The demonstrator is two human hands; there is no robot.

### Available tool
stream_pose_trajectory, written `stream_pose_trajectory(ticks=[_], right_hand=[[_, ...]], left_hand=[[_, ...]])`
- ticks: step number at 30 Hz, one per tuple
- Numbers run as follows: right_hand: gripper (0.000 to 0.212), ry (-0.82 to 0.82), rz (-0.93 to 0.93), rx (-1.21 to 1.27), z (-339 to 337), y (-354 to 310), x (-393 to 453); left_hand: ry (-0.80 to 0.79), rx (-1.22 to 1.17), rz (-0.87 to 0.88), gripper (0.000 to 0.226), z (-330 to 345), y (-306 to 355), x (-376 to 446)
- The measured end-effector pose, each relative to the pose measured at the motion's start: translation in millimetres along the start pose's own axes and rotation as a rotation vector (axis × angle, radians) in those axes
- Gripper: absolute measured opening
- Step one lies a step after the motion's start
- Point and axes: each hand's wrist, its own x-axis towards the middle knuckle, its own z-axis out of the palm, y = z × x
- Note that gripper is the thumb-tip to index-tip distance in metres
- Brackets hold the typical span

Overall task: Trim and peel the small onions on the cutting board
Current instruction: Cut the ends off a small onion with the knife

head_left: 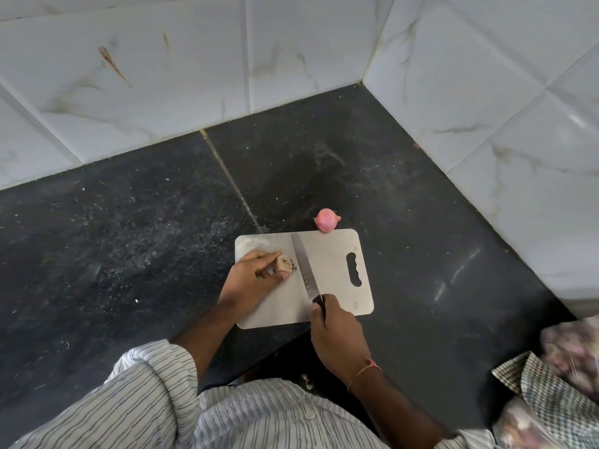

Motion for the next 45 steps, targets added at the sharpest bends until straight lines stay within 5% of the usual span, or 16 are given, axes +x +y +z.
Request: stream_pose_trajectory(ticks=[12, 45], right_hand=[[0.018, -0.023, -0.035, -0.167, 4, -9, -20], [0.021, -0.07, -0.006, -0.129, 12, -42, 11]], left_hand=[[-0.011, 0.013, -0.034, 0.06, -3, 4, 5], [0.0, 0.027, -0.014, 0.058, -3, 10, 3]])
